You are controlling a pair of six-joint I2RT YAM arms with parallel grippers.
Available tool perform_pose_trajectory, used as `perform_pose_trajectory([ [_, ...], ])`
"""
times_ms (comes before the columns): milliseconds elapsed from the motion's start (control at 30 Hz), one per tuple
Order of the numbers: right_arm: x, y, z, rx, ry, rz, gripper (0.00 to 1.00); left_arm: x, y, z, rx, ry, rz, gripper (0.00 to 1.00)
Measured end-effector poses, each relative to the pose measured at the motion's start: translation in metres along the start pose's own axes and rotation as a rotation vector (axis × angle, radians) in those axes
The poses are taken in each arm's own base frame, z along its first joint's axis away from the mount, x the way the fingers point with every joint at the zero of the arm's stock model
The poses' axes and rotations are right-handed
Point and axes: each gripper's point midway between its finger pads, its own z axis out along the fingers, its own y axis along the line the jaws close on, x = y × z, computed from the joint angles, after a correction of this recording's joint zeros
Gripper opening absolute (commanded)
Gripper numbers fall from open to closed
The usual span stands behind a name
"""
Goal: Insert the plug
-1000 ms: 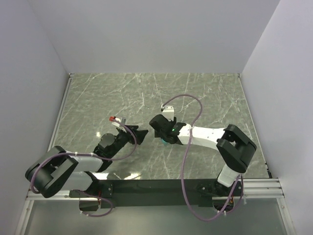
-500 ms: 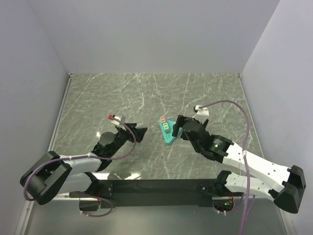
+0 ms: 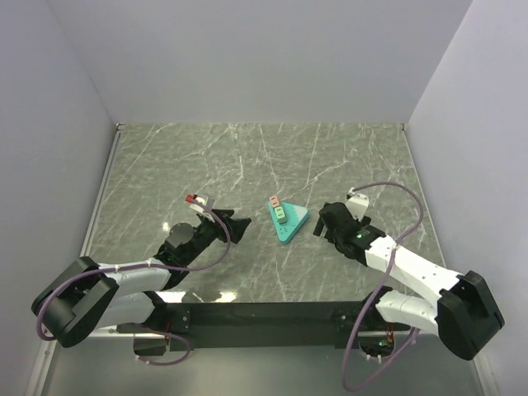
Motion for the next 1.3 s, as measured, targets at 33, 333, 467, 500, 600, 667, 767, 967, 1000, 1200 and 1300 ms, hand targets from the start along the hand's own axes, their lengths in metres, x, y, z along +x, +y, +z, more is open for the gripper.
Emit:
perform_pose_trajectory([
  [33,-0.002,-0.001,0.003,0.006,0.001,0.015,0.95,0.000,0.000,0.000,0.003,0.002,0.000,0.78],
  [333,0.010,-0.002,0.039,0.085,0.103,-0.003,0.96,0.001,-0.002,0.000,0.015,0.007,0.008,0.78],
  [467,-0.004,0.010,0.051,0.082,0.098,0.021,0.96,0.002,-0.003,0.000,0.019,0.010,0.008,0.78],
  [500,-0.006,0.012,0.053,0.082,0.094,0.026,0.95,0.002,-0.003,0.000,0.021,0.011,0.008,0.78],
  [600,-0.010,0.016,0.059,0.085,0.094,0.036,0.93,0.003,-0.004,0.000,0.027,0.016,0.009,0.78],
  [667,-0.008,0.016,0.063,0.093,0.103,0.034,0.91,0.006,-0.004,0.000,0.030,0.023,0.011,0.78],
  [767,-0.001,0.014,0.068,0.107,0.126,0.027,0.86,0.009,-0.003,0.000,0.030,0.034,0.014,0.78],
  [967,0.000,0.014,0.069,0.113,0.134,0.027,0.64,0.010,-0.003,-0.001,0.030,0.034,0.017,0.78],
  [1000,0.000,0.015,0.070,0.116,0.136,0.025,0.60,0.010,-0.003,-0.002,0.030,0.033,0.017,0.78],
  [1200,-0.004,0.018,0.075,0.130,0.134,0.015,0.13,0.011,-0.005,-0.009,0.040,0.028,0.026,0.78],
  [1300,-0.005,0.019,0.076,0.128,0.136,0.017,0.00,0.016,-0.007,-0.011,0.043,0.037,0.034,0.78],
])
